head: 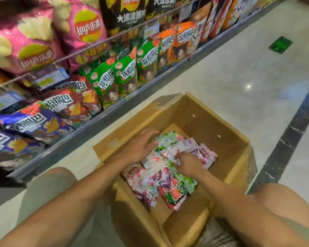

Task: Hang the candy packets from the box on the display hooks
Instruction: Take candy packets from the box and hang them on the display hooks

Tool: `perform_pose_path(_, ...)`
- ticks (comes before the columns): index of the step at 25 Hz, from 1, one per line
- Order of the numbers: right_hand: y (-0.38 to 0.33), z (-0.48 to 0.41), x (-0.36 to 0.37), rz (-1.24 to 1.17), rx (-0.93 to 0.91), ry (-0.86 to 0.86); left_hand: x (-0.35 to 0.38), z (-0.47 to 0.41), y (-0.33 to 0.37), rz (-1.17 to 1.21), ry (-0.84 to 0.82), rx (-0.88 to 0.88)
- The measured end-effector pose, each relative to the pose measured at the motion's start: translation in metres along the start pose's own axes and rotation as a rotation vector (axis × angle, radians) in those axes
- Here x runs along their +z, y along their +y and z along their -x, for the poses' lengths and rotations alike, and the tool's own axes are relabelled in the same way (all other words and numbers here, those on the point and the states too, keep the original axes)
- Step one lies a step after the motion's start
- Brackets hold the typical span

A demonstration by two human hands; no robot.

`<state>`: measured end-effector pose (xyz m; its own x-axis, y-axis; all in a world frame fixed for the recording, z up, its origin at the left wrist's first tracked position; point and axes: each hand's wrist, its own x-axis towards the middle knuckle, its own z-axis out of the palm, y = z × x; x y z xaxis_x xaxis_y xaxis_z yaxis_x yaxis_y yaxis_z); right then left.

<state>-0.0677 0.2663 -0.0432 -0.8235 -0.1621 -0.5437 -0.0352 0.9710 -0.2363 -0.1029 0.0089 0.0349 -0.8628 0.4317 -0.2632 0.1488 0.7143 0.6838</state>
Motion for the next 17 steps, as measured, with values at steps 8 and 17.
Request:
perform_pose_path(8, -0.019, -0.060, 0.048, -0.226, 0.137, -0.123, -0.009, -0.017, -0.016, 0.928, 0.043, -0.331)
perform_pose_path(17, -0.047, -0.085, 0.080, -0.398, 0.288, 0.012, -0.019, -0.029, -0.010, 0.998, 0.038, -0.296)
